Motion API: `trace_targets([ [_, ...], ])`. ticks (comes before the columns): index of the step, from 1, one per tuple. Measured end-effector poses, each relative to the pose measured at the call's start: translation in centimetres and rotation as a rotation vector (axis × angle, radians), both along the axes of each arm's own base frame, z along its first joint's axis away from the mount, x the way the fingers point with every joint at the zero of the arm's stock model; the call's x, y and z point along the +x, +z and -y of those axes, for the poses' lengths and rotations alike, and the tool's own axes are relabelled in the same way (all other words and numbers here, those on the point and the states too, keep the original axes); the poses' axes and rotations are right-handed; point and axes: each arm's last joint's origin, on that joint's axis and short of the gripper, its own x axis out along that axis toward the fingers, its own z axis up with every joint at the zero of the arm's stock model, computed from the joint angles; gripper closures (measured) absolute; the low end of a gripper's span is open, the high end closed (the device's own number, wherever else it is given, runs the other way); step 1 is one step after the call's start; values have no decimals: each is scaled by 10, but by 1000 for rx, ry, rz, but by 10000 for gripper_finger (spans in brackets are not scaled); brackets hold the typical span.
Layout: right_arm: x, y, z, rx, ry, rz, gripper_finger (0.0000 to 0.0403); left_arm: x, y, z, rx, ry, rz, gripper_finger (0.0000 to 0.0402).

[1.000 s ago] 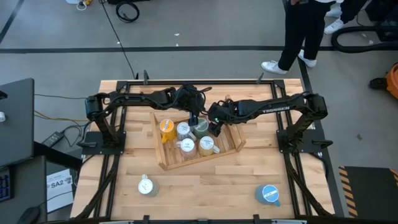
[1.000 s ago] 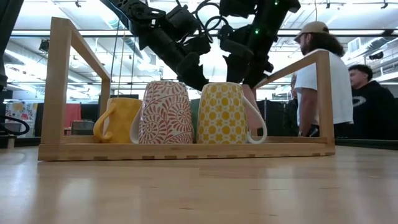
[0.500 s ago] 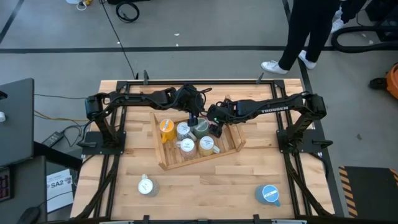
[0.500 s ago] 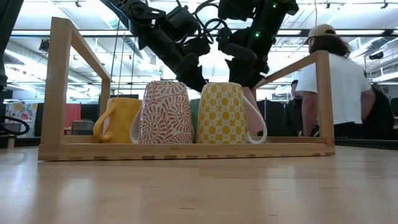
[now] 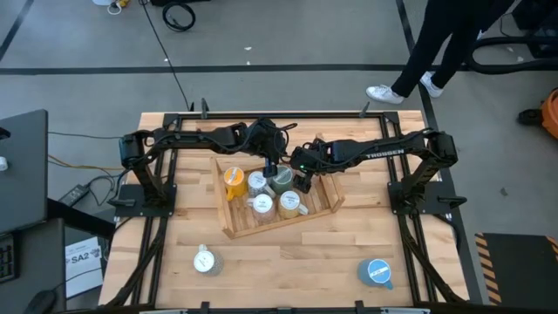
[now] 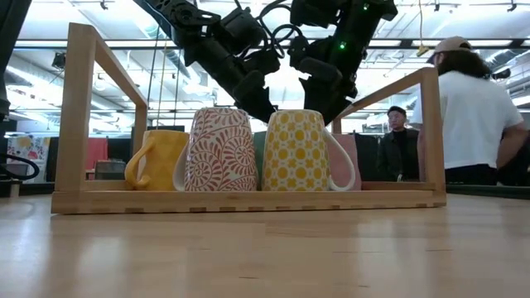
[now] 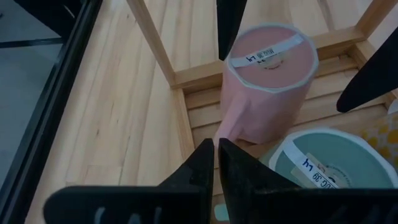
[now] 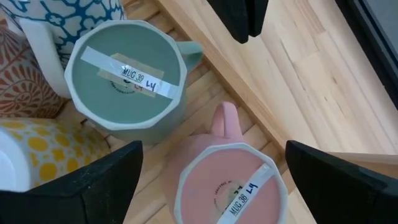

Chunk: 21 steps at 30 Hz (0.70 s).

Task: Place coffee mugs
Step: Put the blue mug on the shelf

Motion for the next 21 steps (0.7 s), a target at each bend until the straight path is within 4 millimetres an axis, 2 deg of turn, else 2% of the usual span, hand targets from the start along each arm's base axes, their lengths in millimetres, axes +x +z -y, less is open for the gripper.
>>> trace_targets([
  [9, -2, 3, 0, -53, 111, -37, 9, 0, 0, 0, 0, -1, 0, 372],
  [15, -16, 29, -3, -63, 120, 32, 9, 0, 0, 1, 0, -2, 1, 372],
  [21, -36, 58, -19, 27, 172, 127, 9, 0, 0, 1, 0, -2, 1, 372],
])
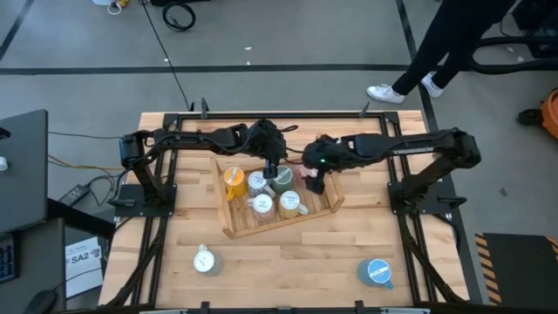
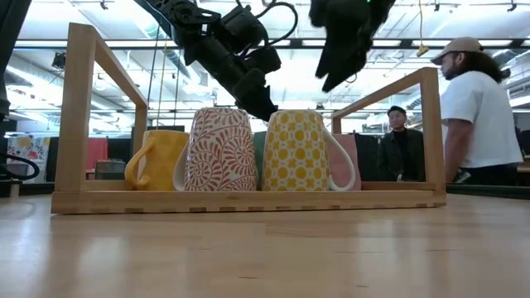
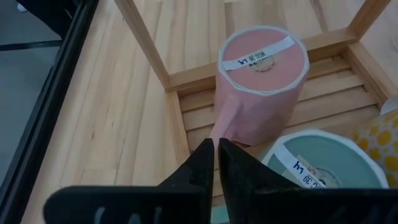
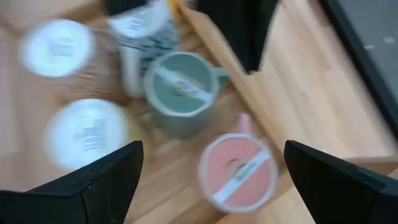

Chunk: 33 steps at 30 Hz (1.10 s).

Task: Place coffee mugs
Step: Put the blue mug on the shelf

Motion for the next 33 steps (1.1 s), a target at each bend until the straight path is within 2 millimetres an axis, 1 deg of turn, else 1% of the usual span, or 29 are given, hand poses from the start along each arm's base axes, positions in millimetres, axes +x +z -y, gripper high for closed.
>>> trace_targets([
  [3, -10, 11, -15, 97, 17, 38, 9, 0, 0, 0, 0, 0, 0, 372],
  [5, -17, 18, -29, 158, 37, 65, 9, 0, 0, 1, -9, 6, 1, 372],
  [11, -34, 31, -72, 226, 97, 114, 9, 2, 0, 5, -19, 4, 5, 372],
  [15, -43, 30, -95, 255, 127, 89, 9, 5, 4, 16, -13, -26, 24, 372],
  [19, -54, 27, -118, 315, 195, 26, 9, 4, 15, 29, -2, -56, 62, 372],
  [22, -65, 25, -135, 357, 212, -28, 9, 3, 22, 38, 8, -70, 75, 372],
  [26, -83, 22, -154, 417, 164, -105, 9, 2, 32, 51, 10, -99, 109, 372],
  [31, -107, 19, -179, 486, 89, -182, 9, 2, 36, 65, -3, -117, 118, 372],
  [33, -115, 19, -187, 496, 65, -182, 9, 2, 36, 68, -2, -126, 118, 372],
])
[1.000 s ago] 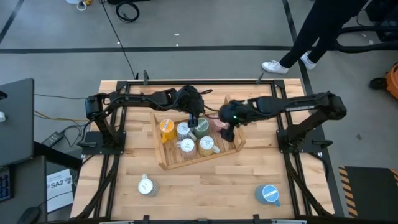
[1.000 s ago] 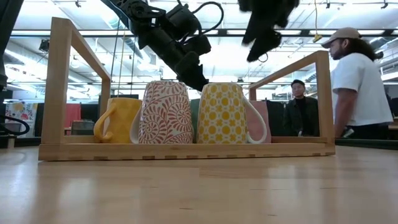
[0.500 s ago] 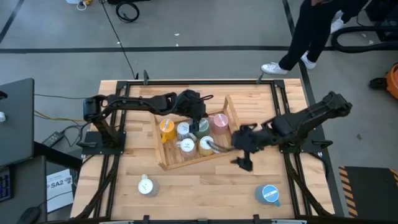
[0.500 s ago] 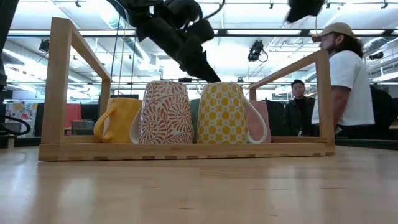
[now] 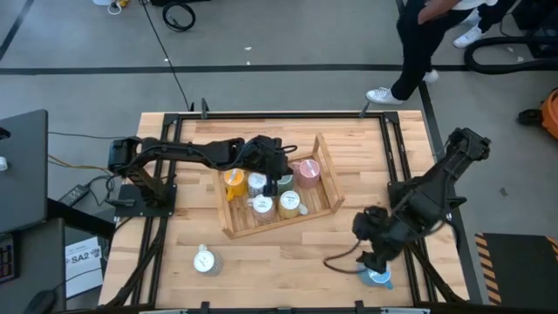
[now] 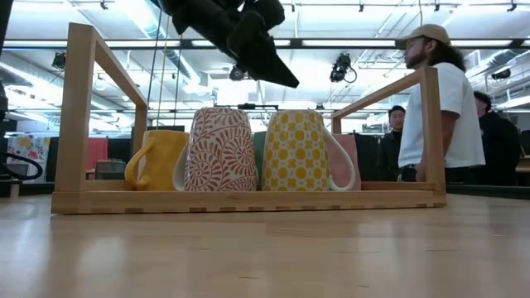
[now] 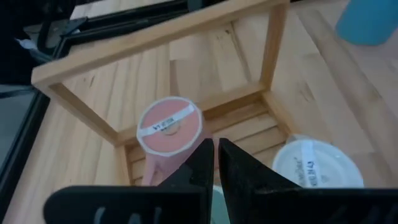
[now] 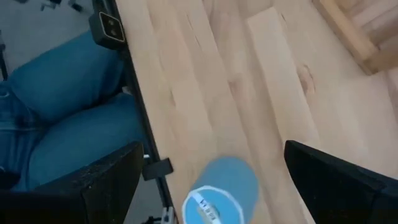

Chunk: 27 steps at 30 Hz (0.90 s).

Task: Place coffee mugs
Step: Put the blue mug on the shelf

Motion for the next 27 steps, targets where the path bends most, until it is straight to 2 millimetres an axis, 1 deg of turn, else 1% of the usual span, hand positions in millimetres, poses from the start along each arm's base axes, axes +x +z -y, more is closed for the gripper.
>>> trace_targets([
  [5, -19, 0, -17, -3, -27, 21, 9, 1, 1, 10, -22, -13, 4, 372],
  [9, -34, -1, -28, 25, -47, -9, 9, 1, 1, 19, -43, -22, 4, 372],
  [16, -60, -4, -47, 116, -193, -99, 9, 2, 1, 30, -44, -53, 3, 372],
  [21, -71, -23, -73, 120, -237, -205, 9, 2, 1, 34, -44, -63, 3, 372],
  [27, -79, -53, -99, 65, -245, -361, 9, 2, 1, 34, -45, -63, 3, 372],
])
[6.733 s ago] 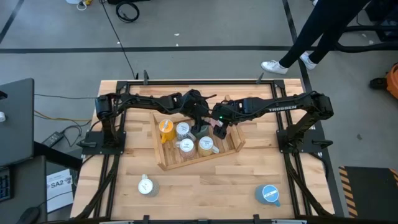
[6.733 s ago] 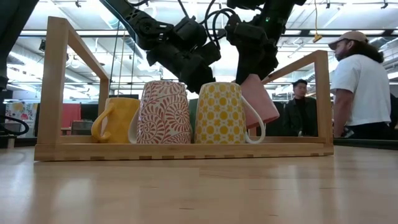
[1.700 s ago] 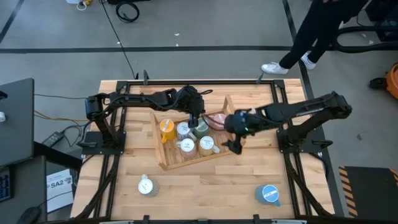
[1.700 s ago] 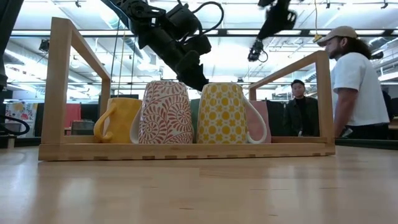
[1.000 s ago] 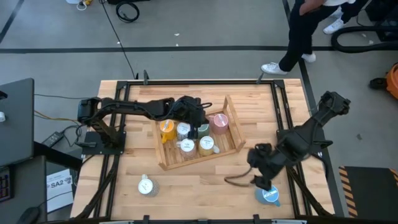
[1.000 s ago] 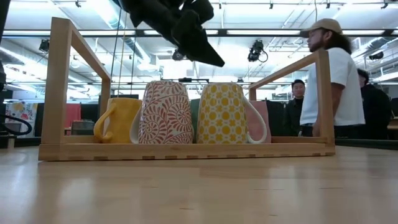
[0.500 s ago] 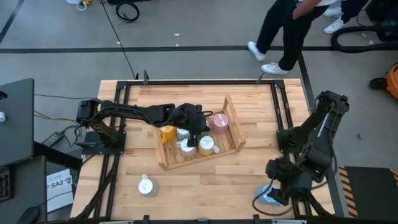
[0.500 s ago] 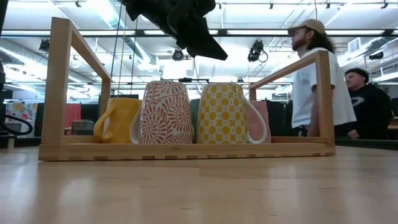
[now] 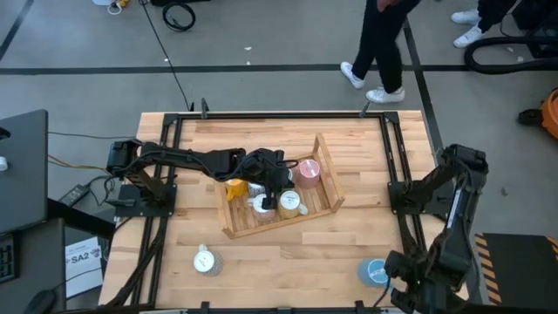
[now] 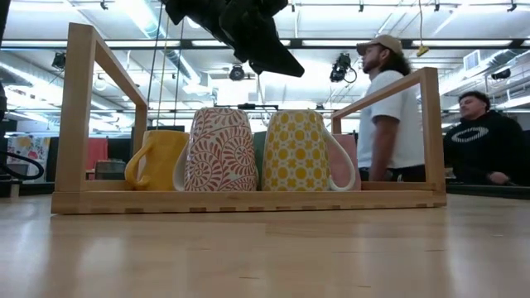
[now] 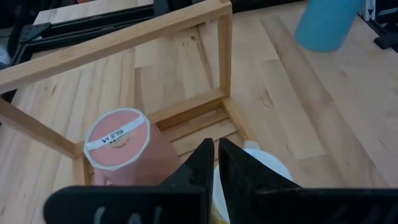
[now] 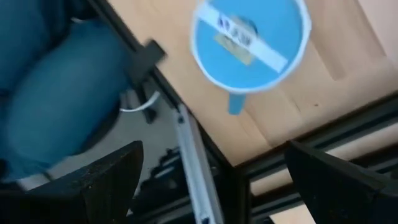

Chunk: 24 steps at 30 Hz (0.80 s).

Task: Place coffee mugs
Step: Put the blue mug on the shelf

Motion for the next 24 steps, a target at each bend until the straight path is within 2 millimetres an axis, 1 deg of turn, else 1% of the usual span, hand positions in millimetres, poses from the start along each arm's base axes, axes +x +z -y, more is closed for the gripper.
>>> trace_targets([
  [7, 2, -32, -17, -91, 43, -82, 9, 0, 0, 0, -5, 3, 0, 372],
  [12, 4, -46, -23, -137, 102, -92, 9, 0, 0, 0, -27, 18, -1, 372],
  [19, 5, -50, -25, -140, 134, -97, 9, 0, 0, 0, -28, 19, -1, 372],
  [24, 7, -50, -30, -90, 141, -72, 9, 0, 0, 0, -32, 21, -2, 372],
])
